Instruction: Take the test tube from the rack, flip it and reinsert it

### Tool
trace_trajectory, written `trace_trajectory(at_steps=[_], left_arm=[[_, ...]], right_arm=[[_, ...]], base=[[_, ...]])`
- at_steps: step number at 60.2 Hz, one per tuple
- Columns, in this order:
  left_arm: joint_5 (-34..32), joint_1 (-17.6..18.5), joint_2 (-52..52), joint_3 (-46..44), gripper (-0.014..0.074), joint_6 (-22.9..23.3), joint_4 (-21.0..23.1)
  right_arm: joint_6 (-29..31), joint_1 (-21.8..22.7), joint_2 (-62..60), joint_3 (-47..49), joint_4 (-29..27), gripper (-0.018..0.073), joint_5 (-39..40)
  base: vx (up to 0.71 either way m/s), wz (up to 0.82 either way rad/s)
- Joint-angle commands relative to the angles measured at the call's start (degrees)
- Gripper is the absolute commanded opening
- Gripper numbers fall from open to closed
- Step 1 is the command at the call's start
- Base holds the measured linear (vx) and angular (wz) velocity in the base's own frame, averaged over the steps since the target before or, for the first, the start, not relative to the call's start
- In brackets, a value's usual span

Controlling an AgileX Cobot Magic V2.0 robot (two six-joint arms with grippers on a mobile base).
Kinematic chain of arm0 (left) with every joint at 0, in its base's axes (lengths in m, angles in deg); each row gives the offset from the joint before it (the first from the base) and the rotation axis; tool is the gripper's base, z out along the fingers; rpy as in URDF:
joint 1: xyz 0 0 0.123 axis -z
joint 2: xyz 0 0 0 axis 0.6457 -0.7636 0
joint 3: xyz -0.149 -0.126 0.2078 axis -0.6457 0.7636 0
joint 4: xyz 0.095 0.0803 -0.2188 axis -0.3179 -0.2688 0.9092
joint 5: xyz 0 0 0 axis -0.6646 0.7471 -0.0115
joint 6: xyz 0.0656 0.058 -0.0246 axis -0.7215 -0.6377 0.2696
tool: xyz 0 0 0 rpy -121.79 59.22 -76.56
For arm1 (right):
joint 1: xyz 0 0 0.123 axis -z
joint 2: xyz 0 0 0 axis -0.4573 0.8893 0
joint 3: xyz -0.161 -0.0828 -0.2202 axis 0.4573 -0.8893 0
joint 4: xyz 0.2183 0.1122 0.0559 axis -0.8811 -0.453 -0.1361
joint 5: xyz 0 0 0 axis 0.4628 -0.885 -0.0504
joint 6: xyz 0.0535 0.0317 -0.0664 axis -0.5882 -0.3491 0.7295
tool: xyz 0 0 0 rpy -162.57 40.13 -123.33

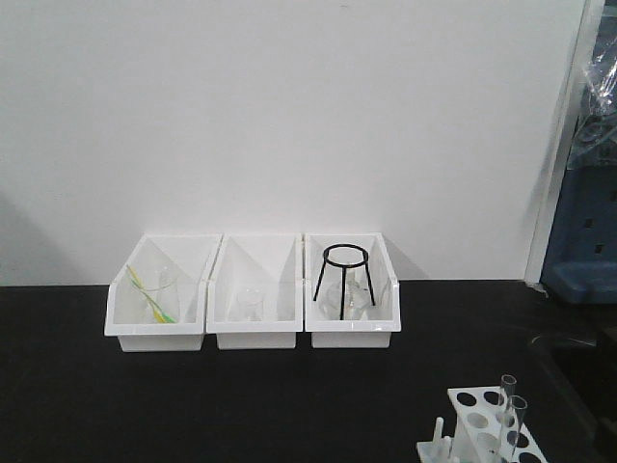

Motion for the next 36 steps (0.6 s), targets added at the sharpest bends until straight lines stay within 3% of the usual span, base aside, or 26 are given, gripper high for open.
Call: trace_trajectory(at_steps=[1, 16, 27, 36], left_arm=[[-4.54, 0.39, 0.65, 0.12, -0.0006, 0.03, 0.26], [-4.54, 0.39, 0.65, 0.12, -0.0006, 0.03, 0.26], [-4.54, 0.39, 0.65, 0.12, -0.0006, 0.03, 0.26], [-4.54, 0.39, 0.65, 0.12, -0.0006, 0.03, 0.26]], right_arm=[[0.23, 0.15, -0.33, 2.05, 0.36, -0.0012, 4.52], [3.06, 2.44, -5.18, -1.49, 3.07, -0.0012, 4.26], [2.76, 11.45, -21.26, -16.06, 1.55, -0.0012, 4.26], [2.15, 14.13, -34.28, -28.75, 0.92, -0.0012, 4.0]], base=[[0.0, 0.0], [0.0, 0.0], [0.0, 0.0], [0.0, 0.0]])
